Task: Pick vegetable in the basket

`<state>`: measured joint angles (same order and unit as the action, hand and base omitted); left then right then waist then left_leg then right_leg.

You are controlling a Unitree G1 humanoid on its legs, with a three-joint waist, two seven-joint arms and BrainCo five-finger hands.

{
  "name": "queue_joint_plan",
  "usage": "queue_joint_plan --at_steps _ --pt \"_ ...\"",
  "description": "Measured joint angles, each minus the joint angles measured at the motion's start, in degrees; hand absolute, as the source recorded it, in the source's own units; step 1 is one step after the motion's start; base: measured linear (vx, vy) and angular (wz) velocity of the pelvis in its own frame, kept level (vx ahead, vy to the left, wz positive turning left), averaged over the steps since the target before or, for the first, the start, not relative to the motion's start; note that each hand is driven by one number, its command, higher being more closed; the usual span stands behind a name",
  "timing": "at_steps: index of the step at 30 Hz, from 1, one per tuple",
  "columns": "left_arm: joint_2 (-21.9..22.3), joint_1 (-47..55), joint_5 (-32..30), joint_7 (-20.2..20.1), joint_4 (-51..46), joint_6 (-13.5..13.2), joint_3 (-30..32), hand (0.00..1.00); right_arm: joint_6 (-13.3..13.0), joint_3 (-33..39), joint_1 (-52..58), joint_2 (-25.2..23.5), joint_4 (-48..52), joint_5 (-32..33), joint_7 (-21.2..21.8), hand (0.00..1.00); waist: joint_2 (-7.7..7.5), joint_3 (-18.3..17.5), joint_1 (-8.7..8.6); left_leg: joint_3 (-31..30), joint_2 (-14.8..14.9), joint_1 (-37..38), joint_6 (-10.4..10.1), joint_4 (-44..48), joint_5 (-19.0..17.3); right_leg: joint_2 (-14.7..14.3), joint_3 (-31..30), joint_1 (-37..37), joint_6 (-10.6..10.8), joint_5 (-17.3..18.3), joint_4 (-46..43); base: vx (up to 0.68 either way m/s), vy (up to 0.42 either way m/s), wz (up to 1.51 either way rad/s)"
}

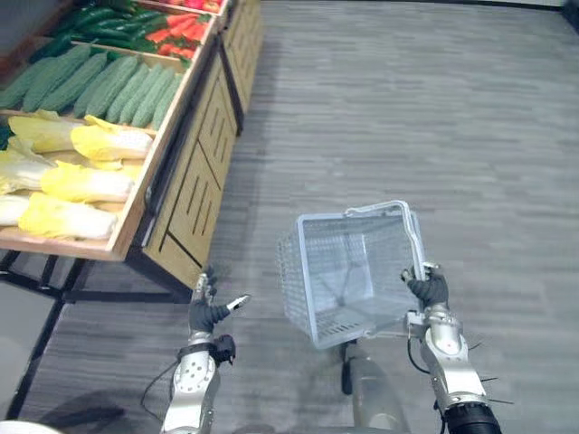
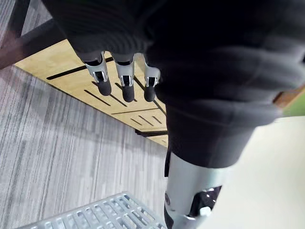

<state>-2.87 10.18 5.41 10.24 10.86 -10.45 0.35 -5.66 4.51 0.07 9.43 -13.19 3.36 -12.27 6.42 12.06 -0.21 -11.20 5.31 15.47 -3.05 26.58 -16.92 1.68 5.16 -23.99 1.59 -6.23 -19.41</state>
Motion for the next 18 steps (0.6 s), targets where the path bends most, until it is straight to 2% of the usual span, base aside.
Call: queue_joint_plan --at_steps 1,2,3,4,5,6,7,8,9,10,11,12,13,15,16,17,18 --pt "0.44 -0.28 -0.15 0.10 0.10 -0.01 0.49 0.00 0.01 -0.13 0.03 -0.06 0.01 -0.01 0.01 1.00 0.08 0.21 0.31 0.49 0.31 -1.96 -0.96 5.00 4.01 -0.40 1.07 1.10 -0.94 2.36 -1.53 0.70 -0.334 0.67" --pt "1.14 -0.34 -0.25 0.30 0.10 -0.02 0.58 0.00 0.07 -0.48 0.20 -0.11 0.02 0.08 -0.08 1.00 0.78 1.09 0.93 2.29 1.96 -6.44 -3.17 16.52 17.02 -0.64 2.49 6.37 -2.16 5.60 -0.83 0.83 -0.338 0.68" --pt "1.56 0.36 -0.41 0.14 -0.34 -0.20 0.53 0.00 0.15 -0.86 0.26 -0.98 0.19 0.69 -0.69 1.00 1.57 1.73 1.50 7.01 6.35 -12.27 -2.13 28.43 19.66 -1.76 4.39 12.93 -2.48 7.15 2.61 0.80 -0.305 0.67" --pt "1.59 0.32 -0.49 0.15 -0.44 -0.23 0.51 0.00 0.12 -0.76 0.25 -1.60 0.34 0.70 -1.68 1.00 1.65 1.92 2.62 10.44 8.42 -17.55 0.78 35.84 13.09 -2.35 5.36 17.01 -3.37 7.76 5.18 0.63 -0.203 0.40" --pt "1.61 0.30 -0.49 0.15 -0.49 -0.24 0.50 0.00 -0.06 -0.30 0.17 -1.61 0.43 0.76 -1.99 1.00 1.24 1.98 3.02 12.39 8.39 -20.51 1.69 37.45 9.85 -2.32 5.46 19.15 -3.66 7.95 6.88 0.47 -0.150 0.26" --pt "1.62 0.33 -0.51 0.17 -0.85 -0.24 0.64 0.00 -0.48 0.27 -0.20 -1.61 1.31 1.77 -2.55 1.00 0.62 2.38 4.25 15.59 6.84 -25.76 2.26 35.27 4.95 -1.52 5.80 22.93 -3.79 8.04 10.10 0.57 -0.143 0.28" --pt "1.70 0.46 -0.59 0.23 -1.36 -0.24 0.65 0.00 -0.96 1.21 -0.45 -1.32 2.15 2.85 -2.58 1.00 0.49 2.49 4.37 17.79 4.80 -29.96 2.11 29.02 2.00 -0.77 6.40 26.22 -3.72 8.17 13.04 0.66 -0.108 0.32" --pt "1.70 0.76 -0.66 0.24 -1.76 -0.24 0.70 0.00 -1.19 1.92 -0.56 -0.98 2.43 3.17 -2.58 1.00 0.42 2.54 4.41 18.59 3.69 -31.39 1.80 24.85 1.64 -0.31 7.01 27.90 -3.39 8.72 14.14 0.53 -0.042 0.41" --pt "1.71 1.43 -1.19 0.30 -2.59 -0.30 0.92 0.00 -1.87 3.13 -0.50 -1.03 2.92 3.98 -2.66 1.00 -0.03 2.89 4.35 20.81 1.92 -33.31 1.34 15.96 2.03 0.54 8.42 31.34 -1.35 10.82 15.66 0.64 0.034 0.55" --pt "2.10 1.82 -1.79 0.56 -3.02 -0.37 1.29 0.00 -2.49 5.14 0.36 -0.36 2.93 4.39 -2.78 1.00 1.21 2.22 4.17 23.97 0.70 -33.75 -1.03 3.00 6.89 0.45 10.02 34.98 0.75 13.67 15.84 0.54 0.060 0.51" --pt "2.25 2.06 -1.95 0.79 -3.52 -0.36 1.47 0.00 -2.59 5.36 0.72 -0.02 2.93 4.48 -2.84 1.00 1.68 1.93 4.22 25.04 0.45 -33.71 -1.11 -0.43 9.71 0.01 10.26 35.73 1.42 14.53 15.71 0.67 0.083 0.64" --pt "1.99 2.07 -3.21 1.50 -4.55 -0.59 2.39 0.00 -2.76 6.59 1.80 -0.18 2.22 4.54 -3.31 1.00 1.76 1.45 4.18 29.61 -0.09 -32.83 8.90 -4.60 15.39 0.13 11.17 38.28 2.36 17.31 15.09 0.67 0.106 0.88" --pt "1.98 1.36 -4.92 2.70 -6.48 -0.62 3.76 0.00 -2.77 6.78 1.72 0.15 0.69 4.54 -4.13 1.00 -1.16 0.89 4.28 32.00 -2.96 -32.45 9.43 -6.46 15.13 2.60 12.11 38.09 2.42 18.14 14.68 0.65 0.105 0.97" --pt "2.62 1.32 -6.32 3.33 -9.03 -0.61 5.22 0.00 -2.74 6.84 0.92 0.58 0.20 4.54 -4.20 1.00 -1.81 1.18 4.67 31.67 -3.74 -32.93 12.56 -5.65 12.99 3.04 11.94 38.29 2.47 18.09 14.49 0.35 0.064 0.57" --pt "3.03 1.36 -7.77 4.34 -10.41 -0.60 6.68 0.00 -2.41 7.19 0.03 0.32 -1.54 4.34 -4.03 1.00 -2.34 1.41 5.73 31.68 -4.11 -32.59 13.96 -3.51 10.79 3.55 11.38 38.89 2.95 18.38 12.43 0.39 0.044 0.43" --pt "3.21 1.58 -8.51 5.15 -10.59 -0.60 7.49 0.00 -1.54 7.25 -0.24 0.29 -3.48 3.82 -3.71 1.00 -2.36 1.42 6.35 31.13 -4.64 -30.46 13.60 -2.73 8.52 4.57 11.00 38.25 4.25 18.94 5.50 0.57 0.078 0.54" --pt "3.21 1.93 -8.60 5.25 -10.78 -0.60 8.08 0.00 -1.04 7.04 -0.16 0.18 -5.04 3.22 -3.58 1.00 -2.37 1.43 6.73 29.36 -5.28 -28.55 12.96 -2.67 6.87 5.35 10.50 36.28 6.48 18.91 -2.79 0.46 0.056 0.58"
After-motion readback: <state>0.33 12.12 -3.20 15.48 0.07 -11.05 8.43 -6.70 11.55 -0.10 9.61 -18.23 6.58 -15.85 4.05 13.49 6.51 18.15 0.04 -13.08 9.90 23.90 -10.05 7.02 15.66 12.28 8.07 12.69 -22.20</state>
